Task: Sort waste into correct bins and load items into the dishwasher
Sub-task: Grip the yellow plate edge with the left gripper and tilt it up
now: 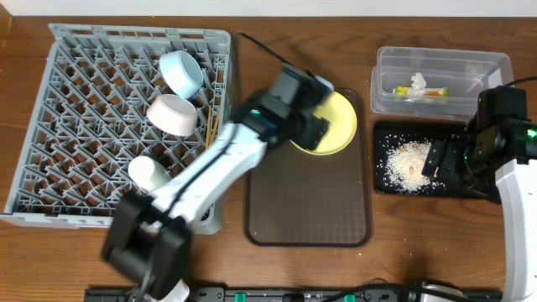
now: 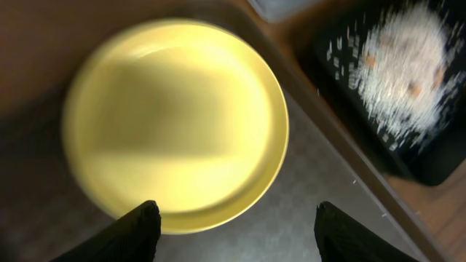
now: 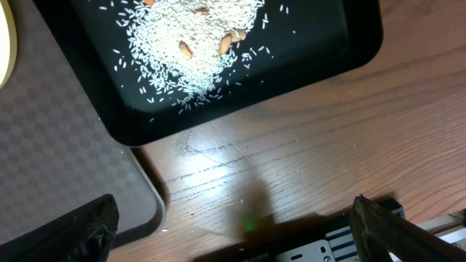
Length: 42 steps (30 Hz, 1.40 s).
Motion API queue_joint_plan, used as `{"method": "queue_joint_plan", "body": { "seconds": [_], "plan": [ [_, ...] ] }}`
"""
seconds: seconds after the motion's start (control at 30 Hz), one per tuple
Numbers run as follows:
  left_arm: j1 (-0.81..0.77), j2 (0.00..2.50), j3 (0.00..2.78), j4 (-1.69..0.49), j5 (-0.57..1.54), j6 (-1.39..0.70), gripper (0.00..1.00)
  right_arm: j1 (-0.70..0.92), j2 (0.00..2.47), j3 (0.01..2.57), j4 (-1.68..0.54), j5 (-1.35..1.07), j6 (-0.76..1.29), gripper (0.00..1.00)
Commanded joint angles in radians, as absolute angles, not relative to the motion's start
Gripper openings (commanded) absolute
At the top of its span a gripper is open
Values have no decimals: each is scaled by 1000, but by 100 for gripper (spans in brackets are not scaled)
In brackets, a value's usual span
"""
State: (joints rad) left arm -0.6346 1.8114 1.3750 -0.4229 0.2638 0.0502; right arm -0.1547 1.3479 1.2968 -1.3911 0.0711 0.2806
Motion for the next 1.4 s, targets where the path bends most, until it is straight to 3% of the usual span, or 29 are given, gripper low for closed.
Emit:
{"method": "queue_joint_plan", "body": {
  "seconds": [0.0,0.17,0.37,0.63,1.07,1.27,1.37],
  "plan": [
    [-676,1900,1378,-408,268,146,69,-165,1340,1313,-1392,70,273,99],
    [-720,2001,1378,-411,142,191,69,-165,1340,1313,-1392,70,273,99],
    [-724,2026,1378,-534,138,190,67,-165,1340,1313,-1391,70,273,99],
    [-724,2026,1378,-796,138,179,54,-165,1340,1313,-1388,70,272,99],
    [-763,2026,1352,-633,131,163,52,-165,1340,1313,-1388,70,273,99],
    [-803,2034,1329,-592,-20,164,51,-165,1340,1313,-1388,70,273,99],
    [-816,2043,1329,-592,-66,164,44,-165,1340,1313,-1388,70,273,99]
  ]
}}
